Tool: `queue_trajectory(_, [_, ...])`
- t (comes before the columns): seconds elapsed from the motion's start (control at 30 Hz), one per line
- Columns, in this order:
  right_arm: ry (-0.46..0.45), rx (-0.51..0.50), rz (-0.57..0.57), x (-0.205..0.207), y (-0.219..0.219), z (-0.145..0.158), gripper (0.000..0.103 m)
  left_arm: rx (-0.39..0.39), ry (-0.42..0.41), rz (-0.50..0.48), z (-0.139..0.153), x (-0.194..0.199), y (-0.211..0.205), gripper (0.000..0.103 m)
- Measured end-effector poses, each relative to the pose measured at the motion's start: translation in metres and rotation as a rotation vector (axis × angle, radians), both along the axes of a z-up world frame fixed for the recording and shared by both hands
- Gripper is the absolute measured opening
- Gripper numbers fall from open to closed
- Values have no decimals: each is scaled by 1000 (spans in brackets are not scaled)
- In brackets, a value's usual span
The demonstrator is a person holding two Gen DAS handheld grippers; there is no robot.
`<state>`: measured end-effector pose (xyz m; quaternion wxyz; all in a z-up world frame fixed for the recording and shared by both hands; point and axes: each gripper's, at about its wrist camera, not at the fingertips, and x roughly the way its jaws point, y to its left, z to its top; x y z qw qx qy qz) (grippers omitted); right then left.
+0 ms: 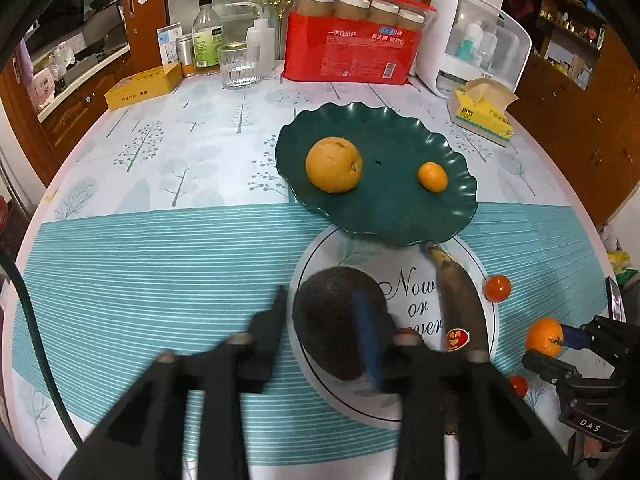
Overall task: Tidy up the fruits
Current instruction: 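Grasp the avocado with the left tool and lift it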
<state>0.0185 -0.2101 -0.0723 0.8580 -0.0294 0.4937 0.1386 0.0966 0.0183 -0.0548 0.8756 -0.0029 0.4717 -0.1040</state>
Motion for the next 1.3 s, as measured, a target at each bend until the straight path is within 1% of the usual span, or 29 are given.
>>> queue_trajectory(0.03, [2, 3, 0, -1, 0, 0, 39, -3, 9, -1, -2, 1, 0, 67])
queue_trajectory(0.1, [7, 10, -4, -2, -2, -2, 39, -9, 21, -14, -8, 2, -2, 76])
queue_trajectory(0.17, [11, 14, -9, -2, -3, -2, 39, -4, 40, -24, -15, 4, -4, 79])
queue_trajectory(0.27, [16, 22, -17, -2, -6, -4, 39, -16, 95, -21, -30, 9, -4, 79])
queue_trajectory(0.33, [19, 25, -19, -2, -7, -5, 39, -39, 129, -9, -40, 11, -2, 79])
queue_trajectory(0.4, [23, 28, -22, -2, -8, -6, 39, -55, 147, 12, -47, 13, 1, 78])
queue_trajectory(0.47, [26, 29, -22, -1, -8, -7, 39, -87, 160, 40, -53, 14, 8, 69])
queue_trajectory(0.5, [27, 28, -21, -1, -8, -8, 39, -109, 164, 57, -56, 15, 14, 60])
queue_trajectory(0.6, [31, 28, -17, -1, -7, -9, 39, -175, 171, 72, -58, 15, 23, 60])
queue_trajectory(0.7, [30, 29, -16, -1, -6, -10, 39, -159, 172, 77, -58, 13, 23, 60])
queue_trajectory(0.77, [28, 30, -16, 0, -6, -9, 39, -169, 178, 74, -56, 11, 23, 60])
queue_trajectory(0.83, [23, 35, -15, 1, -6, -6, 39, -178, 176, 68, -49, 9, 22, 60])
queue_trajectory(0.9, [19, 36, -14, 2, -6, -2, 39, -170, 158, 55, -36, 9, 18, 60])
queue_trajectory(1.03, [1, 26, 0, 13, -4, 14, 39, -121, 103, 13, 0, 9, 5, 60])
queue_trajectory(1.13, [-30, 30, 12, 24, -2, 35, 39, -93, 63, -18, 29, 17, -5, 60])
queue_trajectory(1.3, [-111, 84, 1, 58, -6, 91, 39, -51, -6, -48, 79, 39, -19, 60])
